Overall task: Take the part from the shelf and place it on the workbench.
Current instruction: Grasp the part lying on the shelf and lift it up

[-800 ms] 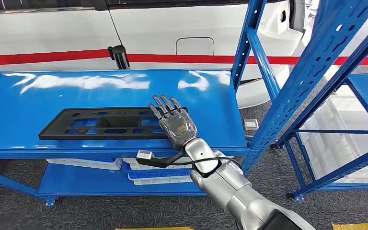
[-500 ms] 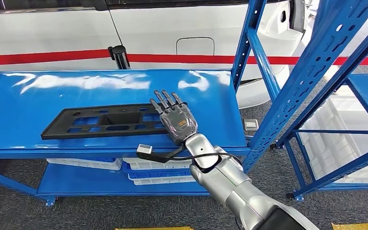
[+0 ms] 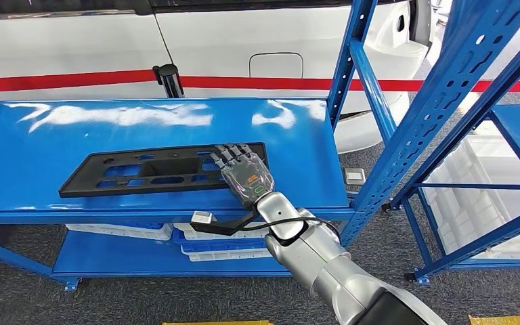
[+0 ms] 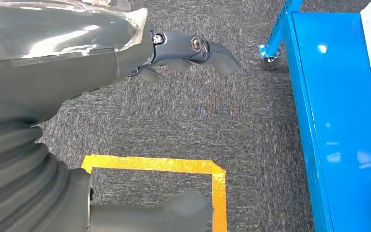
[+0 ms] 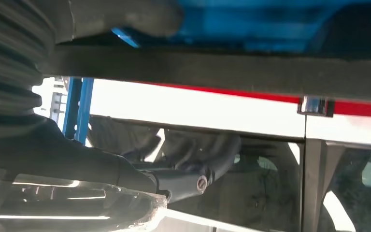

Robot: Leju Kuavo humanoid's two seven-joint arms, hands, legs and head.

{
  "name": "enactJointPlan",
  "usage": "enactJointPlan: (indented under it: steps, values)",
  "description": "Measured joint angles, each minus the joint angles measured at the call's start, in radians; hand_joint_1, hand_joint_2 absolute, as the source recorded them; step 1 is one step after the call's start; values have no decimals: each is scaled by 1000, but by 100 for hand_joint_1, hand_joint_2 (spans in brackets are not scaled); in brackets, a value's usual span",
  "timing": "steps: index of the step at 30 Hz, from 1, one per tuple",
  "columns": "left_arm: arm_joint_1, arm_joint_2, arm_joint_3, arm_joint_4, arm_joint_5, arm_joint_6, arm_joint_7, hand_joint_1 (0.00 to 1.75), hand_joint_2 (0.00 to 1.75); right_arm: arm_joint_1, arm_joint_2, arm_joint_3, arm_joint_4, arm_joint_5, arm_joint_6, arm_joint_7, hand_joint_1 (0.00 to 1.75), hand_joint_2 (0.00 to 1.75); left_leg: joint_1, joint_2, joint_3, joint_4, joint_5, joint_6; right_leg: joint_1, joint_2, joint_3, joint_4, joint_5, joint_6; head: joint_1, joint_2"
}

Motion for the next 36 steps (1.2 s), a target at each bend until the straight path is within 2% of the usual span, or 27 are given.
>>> enactJointPlan:
  steps: [25,30,36]
  values:
    - [0,-3,18,-2,-3,-3,-2,0,0,4,9,-40,-17,-65,-41,-115,175,175,0,1,1,0,0,0,0,1,0,0,0,0,0,0]
    - [3,-2,19,-2,-23,15,-2,0,0,14,-16,-51,-152,-132,-30,-179,175,175,0,1,0,0,0,0,0,1,0,0,0,0,0,0]
    - [9,0,28,-2,-28,22,-2,0,0,14,-66,-67,-365,-172,34,-190,175,175,0,1,0,0,0,0,0,1,0,0,0,0,0,0]
